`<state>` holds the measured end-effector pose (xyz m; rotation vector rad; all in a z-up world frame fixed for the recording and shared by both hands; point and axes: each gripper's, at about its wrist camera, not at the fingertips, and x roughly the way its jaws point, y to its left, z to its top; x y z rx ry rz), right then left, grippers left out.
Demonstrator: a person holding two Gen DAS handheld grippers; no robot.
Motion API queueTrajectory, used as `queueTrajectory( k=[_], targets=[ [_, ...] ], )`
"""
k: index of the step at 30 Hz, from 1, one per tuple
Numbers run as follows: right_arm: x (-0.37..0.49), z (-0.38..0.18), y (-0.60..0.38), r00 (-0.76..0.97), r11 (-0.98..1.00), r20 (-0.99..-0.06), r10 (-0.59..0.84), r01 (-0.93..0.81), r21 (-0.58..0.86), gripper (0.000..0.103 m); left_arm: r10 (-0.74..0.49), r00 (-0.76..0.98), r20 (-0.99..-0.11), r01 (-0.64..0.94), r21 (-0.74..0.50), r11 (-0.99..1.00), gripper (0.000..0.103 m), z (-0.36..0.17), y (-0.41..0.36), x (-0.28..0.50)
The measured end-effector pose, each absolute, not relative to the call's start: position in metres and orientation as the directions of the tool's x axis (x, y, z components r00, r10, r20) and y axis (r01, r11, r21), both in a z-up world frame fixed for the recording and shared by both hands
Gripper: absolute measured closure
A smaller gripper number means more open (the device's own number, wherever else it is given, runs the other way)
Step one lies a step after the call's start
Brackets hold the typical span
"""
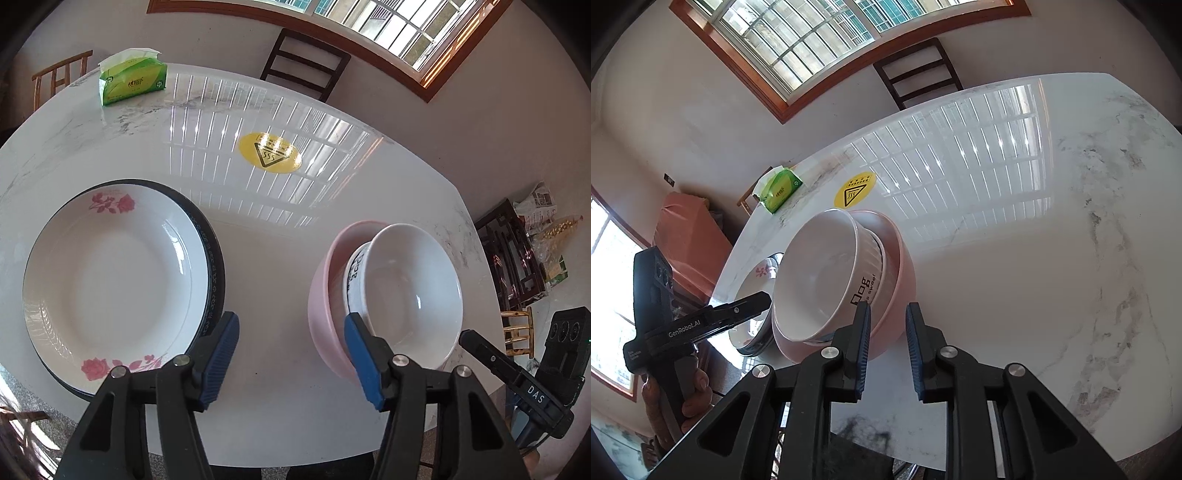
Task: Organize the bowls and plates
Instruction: 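Close both tools on the rim of the pink bowl holding the nested bowls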
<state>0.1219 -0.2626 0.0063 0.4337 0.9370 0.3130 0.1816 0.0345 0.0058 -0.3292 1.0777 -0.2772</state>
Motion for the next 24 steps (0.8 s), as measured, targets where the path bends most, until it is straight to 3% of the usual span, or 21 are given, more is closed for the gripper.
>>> queueTrajectory(
  k=[2,5,9,24],
  targets=[
    [0.122,0.005,-0.263,0.555,0.871,-0.708,0.437,-0.066,0.486,0.082,-0.391,0.440,-0.809,0.065,-0.406,0.912,0.047,0.004,0.032,0.184],
    [0.125,0.002,-0.263,0.549,0.875,-0.716,0.432,-0.061,0.481,0.082,-0.398,0.427,-0.812,0.064,-0.412,0.909,0.060,0.001,0.028,0.186],
    [0.128,-0.001,-0.263,0.541,0.877,-0.725,0.425,-0.049,0.478,0.082,-0.424,0.413,-0.806,0.042,-0.448,0.893,0.065,-0.006,0.025,0.186],
    [0.155,0.001,-0.245,0.498,0.936,-0.806,0.320,-0.033,0.351,0.082,-0.384,0.433,-0.816,0.018,-0.418,0.908,0.068,-0.005,0.015,0.180]
  ],
)
